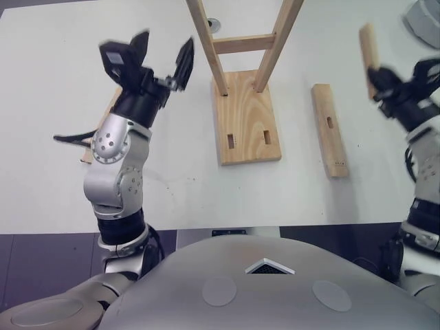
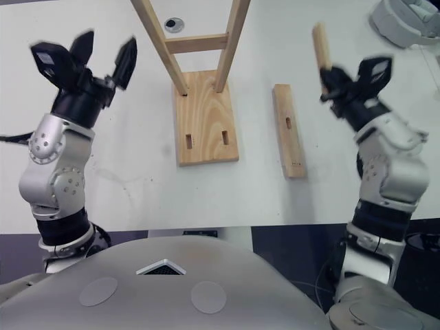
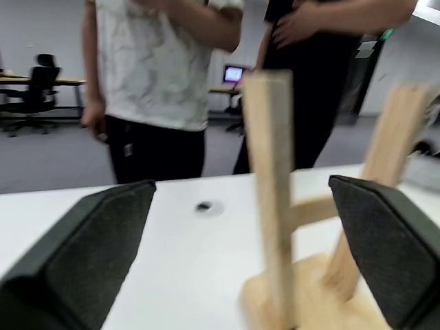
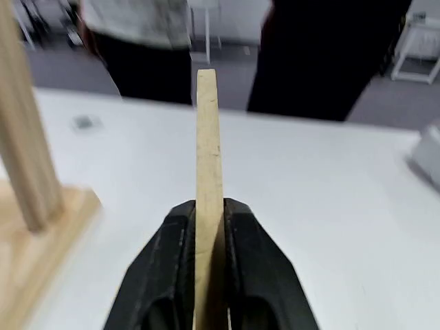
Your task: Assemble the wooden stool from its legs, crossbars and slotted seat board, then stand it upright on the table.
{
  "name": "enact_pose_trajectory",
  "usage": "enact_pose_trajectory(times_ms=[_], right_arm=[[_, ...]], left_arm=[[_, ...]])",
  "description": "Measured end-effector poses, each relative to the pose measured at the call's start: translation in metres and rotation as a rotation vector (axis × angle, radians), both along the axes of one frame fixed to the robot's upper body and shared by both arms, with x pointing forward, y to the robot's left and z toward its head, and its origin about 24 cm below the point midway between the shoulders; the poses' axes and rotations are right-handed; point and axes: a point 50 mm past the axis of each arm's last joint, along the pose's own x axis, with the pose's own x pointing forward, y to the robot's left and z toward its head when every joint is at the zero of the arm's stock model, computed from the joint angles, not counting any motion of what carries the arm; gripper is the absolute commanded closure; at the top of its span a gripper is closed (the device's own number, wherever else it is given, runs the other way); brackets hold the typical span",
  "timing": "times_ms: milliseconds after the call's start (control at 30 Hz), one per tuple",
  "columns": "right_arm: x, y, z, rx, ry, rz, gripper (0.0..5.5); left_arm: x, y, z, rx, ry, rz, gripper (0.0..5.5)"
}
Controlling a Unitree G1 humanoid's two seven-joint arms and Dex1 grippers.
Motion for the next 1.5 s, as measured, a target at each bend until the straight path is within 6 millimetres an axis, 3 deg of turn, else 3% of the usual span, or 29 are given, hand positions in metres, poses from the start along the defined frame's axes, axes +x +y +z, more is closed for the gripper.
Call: enact_pose_trajectory(times_ms=[67, 100, 167, 200, 233, 333, 500, 567, 667, 733, 900, 1100, 1400, 1500], right_arm=[[0.008, 0.015, 0.039, 0.164, -0.122, 0.137, 5.08], [0.01, 0.022, 0.049, 0.227, -0.14, 0.204, 5.08], [0.013, 0.061, 0.086, 0.386, -0.213, 0.517, 5.08], [0.012, 0.083, 0.101, 0.381, -0.253, 0.65, 5.08], [0.008, 0.106, 0.112, 0.355, -0.282, 0.77, 5.08], [-0.001, 0.126, 0.114, 0.324, -0.281, 0.867, 5.08], [-0.01, 0.126, 0.116, 0.376, -0.25, 1.01, 5.08], [0.0, 0.112, 0.109, 0.455, -0.139, 1.008, 5.08], [0.007, 0.088, 0.109, 0.536, -0.065, 1.029, 5.08], [0.009, 0.083, 0.111, 0.54, -0.034, 1.063, 5.08], [0.004, 0.095, 0.105, 0.55, 0.052, 1.191, 5.08], [0.002, 0.126, 0.098, 0.531, 0.108, 1.304, 5.08], [-0.003, 0.131, 0.101, 0.515, 0.098, 1.306, 5.08], [-0.004, 0.132, 0.102, 0.522, 0.098, 1.304, 5.08]], left_arm=[[-0.003, -0.004, 0.026, -0.192, -0.077, -0.156, 0.85], [-0.003, -0.005, 0.033, -0.247, -0.086, -0.21, 0.85], [0.01, -0.021, 0.058, -0.331, -0.076, -0.362, 0.85], [0.015, -0.03, 0.066, -0.324, -0.056, -0.397, 0.85], [0.02, -0.039, 0.073, -0.319, -0.019, -0.395, 0.85], [0.02, -0.045, 0.076, -0.36, 0.046, -0.388, 0.85], [0.004, -0.034, 0.093, -0.452, -0.001, -0.51, 0.85], [-0.01, -0.027, 0.1, -0.461, -0.064, -0.655, 0.85], [-0.009, -0.01, 0.097, -0.427, -0.059, -0.693, 0.85], [-0.006, -0.007, 0.095, -0.405, -0.05, -0.701, 1.22], [-0.007, -0.018, 0.091, -0.372, -0.024, -0.756, 2.21], [-0.009, -0.027, 0.091, -0.364, -0.015, -0.796, 3.29], [-0.015, -0.031, 0.094, -0.358, -0.04, -0.815, 4.92], [-0.015, -0.031, 0.095, -0.362, -0.044, -0.809, 5.02]])
